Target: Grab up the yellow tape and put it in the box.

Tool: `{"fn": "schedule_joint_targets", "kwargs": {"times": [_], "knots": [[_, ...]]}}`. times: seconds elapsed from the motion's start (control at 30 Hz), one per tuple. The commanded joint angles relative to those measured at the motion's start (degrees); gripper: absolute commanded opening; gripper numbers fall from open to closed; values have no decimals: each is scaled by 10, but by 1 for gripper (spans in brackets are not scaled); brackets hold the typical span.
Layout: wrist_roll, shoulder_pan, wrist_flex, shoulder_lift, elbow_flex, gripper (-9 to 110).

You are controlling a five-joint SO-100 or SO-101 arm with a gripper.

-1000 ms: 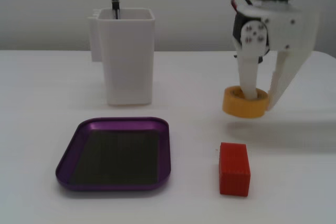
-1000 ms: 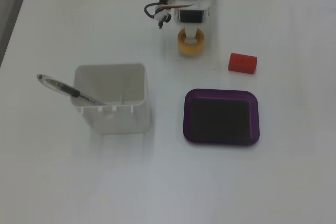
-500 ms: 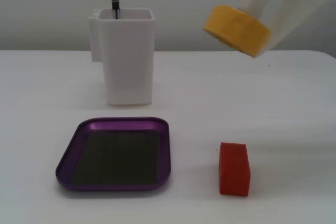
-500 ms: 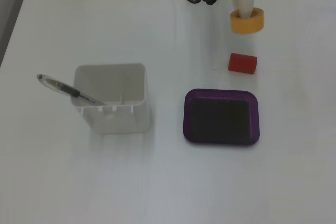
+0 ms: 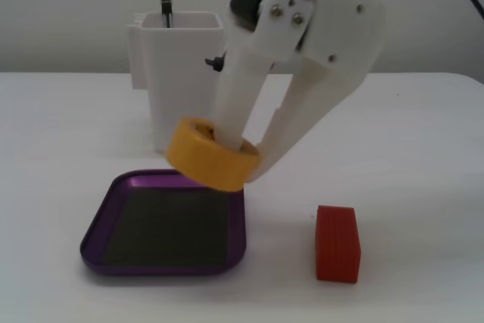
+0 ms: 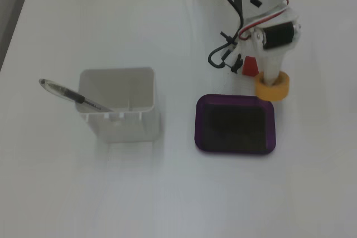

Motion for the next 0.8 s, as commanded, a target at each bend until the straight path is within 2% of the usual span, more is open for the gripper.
{"fn": "schedule_joint_targets", "kwargs": {"times": [0.0, 0.3, 0.53, 0.77], "knots": [[-4, 35, -5, -51, -75, -1], [-7, 85, -4, -121, -91, -1], [-62, 85, -4, -124, -91, 0], [-59, 86, -4, -125, -91, 6]]}}
